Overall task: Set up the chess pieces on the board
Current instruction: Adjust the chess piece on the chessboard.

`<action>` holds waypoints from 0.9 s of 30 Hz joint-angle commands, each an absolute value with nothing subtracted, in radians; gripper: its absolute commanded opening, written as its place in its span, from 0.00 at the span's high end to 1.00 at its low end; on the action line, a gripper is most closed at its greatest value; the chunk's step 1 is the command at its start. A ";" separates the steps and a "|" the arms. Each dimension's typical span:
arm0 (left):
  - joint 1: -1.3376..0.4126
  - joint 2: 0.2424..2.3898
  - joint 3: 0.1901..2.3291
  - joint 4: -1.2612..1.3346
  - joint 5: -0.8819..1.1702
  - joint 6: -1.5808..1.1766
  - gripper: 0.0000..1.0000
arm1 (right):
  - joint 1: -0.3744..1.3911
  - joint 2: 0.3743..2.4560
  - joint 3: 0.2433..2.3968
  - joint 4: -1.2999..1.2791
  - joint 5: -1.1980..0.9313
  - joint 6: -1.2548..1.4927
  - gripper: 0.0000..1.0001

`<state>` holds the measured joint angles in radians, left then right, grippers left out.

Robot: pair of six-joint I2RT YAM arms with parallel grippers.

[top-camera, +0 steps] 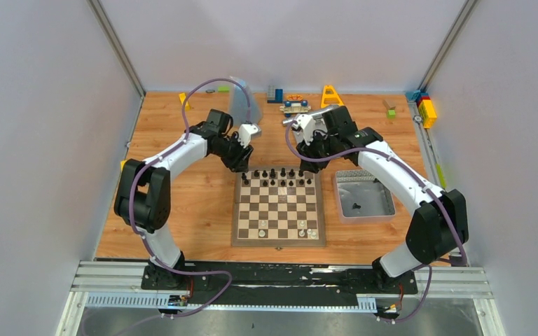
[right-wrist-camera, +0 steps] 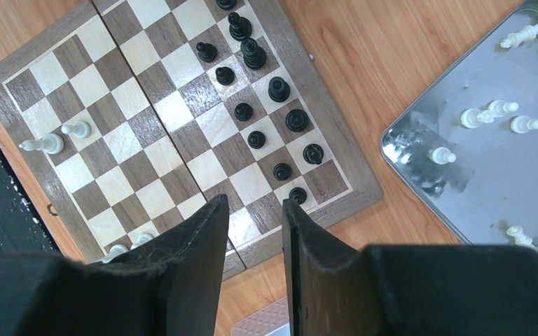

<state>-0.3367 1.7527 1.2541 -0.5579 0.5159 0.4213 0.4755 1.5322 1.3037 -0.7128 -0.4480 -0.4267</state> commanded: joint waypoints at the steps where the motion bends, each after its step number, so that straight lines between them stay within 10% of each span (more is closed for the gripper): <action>1: -0.354 1.764 1.285 -0.578 0.499 0.420 0.53 | 0.465 1.493 1.285 -0.659 -0.485 -0.411 0.66; 27: -0.383 1.826 1.325 -0.608 0.481 0.427 0.75 | 0.460 1.493 1.259 -0.652 -0.491 -0.411 0.68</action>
